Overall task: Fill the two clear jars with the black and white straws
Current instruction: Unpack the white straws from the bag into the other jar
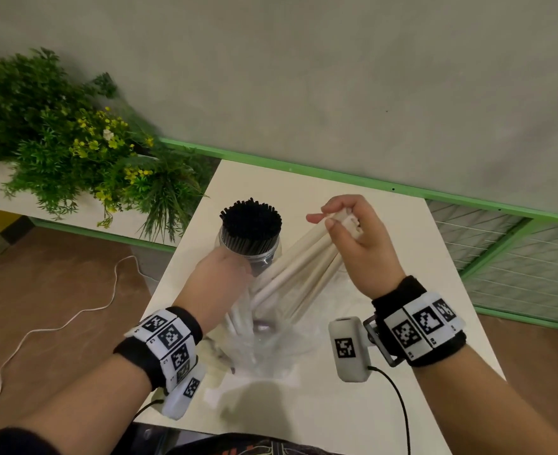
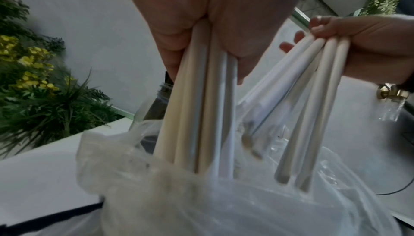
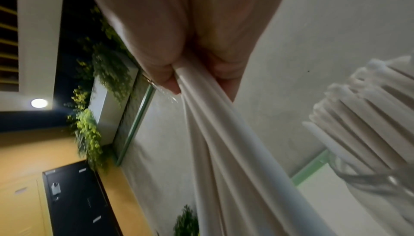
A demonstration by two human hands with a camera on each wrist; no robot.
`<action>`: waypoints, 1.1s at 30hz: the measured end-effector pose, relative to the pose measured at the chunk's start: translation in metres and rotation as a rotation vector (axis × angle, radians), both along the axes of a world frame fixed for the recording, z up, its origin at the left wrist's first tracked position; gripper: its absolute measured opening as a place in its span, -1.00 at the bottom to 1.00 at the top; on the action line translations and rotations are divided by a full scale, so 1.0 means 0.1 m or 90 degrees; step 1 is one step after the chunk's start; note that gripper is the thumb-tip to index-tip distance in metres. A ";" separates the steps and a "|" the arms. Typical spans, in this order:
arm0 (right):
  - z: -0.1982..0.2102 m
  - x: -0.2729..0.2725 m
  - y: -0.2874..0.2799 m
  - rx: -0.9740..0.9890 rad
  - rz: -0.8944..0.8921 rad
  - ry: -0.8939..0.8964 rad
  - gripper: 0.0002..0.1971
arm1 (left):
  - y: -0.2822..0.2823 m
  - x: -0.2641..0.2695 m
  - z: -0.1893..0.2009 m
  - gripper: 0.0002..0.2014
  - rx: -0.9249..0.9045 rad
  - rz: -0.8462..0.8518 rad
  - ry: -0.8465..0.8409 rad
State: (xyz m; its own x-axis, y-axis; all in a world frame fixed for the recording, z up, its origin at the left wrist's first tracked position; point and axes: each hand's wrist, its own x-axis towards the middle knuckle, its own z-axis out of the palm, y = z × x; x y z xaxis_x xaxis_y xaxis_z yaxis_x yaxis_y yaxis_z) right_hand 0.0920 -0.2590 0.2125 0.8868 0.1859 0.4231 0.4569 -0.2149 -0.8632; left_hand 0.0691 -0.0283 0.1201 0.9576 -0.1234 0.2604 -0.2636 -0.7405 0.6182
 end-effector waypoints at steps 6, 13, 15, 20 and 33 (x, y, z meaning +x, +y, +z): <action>0.28 0.17 -0.35 0.038 -0.107 -0.060 -0.85 | -0.01 0.05 0.02 -0.93 0.018 -0.015 0.019; 0.43 0.28 -0.59 0.047 -0.210 -0.120 -0.73 | -0.03 0.08 0.02 -0.95 0.009 -0.006 0.022; 0.49 0.31 -0.62 0.046 -0.245 -0.156 -0.73 | -0.02 0.08 0.02 -0.95 0.006 -0.006 0.023; 0.50 0.45 -0.67 0.043 -0.300 -0.206 -0.72 | -0.01 0.09 0.00 -0.95 0.008 -0.008 0.023; 0.12 0.48 -0.58 -0.174 -0.248 -0.253 -0.77 | 0.01 0.10 -0.03 -0.95 0.016 -0.005 0.030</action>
State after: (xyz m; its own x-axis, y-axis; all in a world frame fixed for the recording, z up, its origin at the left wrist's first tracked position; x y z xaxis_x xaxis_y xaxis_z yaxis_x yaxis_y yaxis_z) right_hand 0.1395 -0.3170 0.2250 0.6952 0.0286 0.7183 0.5763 -0.6194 -0.5331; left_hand 0.0786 -0.0271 0.1172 0.9677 -0.1370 0.2115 -0.2405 -0.7535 0.6119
